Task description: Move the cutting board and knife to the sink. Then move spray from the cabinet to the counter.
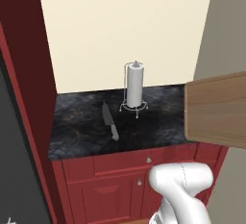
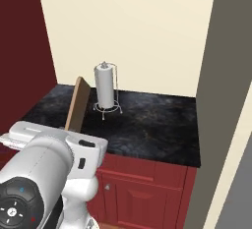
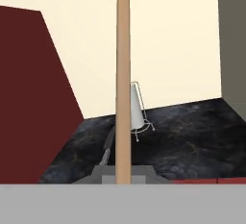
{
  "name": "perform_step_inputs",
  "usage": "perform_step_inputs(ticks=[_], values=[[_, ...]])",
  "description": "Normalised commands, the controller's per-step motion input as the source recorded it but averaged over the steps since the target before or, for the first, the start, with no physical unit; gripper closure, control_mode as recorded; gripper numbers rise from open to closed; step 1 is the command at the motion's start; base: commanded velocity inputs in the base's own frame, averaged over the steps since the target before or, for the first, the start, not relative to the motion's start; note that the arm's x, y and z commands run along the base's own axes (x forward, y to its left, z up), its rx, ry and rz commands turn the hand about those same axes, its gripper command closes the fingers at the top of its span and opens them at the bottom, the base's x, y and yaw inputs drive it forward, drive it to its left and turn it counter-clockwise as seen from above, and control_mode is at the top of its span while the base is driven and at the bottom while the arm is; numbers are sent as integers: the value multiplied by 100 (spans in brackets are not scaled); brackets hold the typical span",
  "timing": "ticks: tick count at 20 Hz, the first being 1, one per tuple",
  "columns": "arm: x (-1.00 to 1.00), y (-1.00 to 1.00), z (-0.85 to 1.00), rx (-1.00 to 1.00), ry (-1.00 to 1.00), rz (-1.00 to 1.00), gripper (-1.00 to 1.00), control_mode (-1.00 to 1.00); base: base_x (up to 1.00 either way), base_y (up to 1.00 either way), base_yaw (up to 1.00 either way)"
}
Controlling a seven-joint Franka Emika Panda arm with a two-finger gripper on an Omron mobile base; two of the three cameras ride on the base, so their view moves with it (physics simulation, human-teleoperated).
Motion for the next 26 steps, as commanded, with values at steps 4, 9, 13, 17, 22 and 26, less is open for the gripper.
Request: perform_step_inputs(ticks=[4,9,13,17,22,26], values=[[0,0,0,0,0,0,100,100,-100,-6,0],[0,0,0,0,0,0,100,100,-97,0,0],[0,0,0,0,0,0,100,100,-100,0,0],[0,0,0,0,0,0,100,100,-100,1,3],[0,0,0,0,0,0,100,100,-96,5,3],[0,0,0,0,0,0,100,100,-84,15,6]])
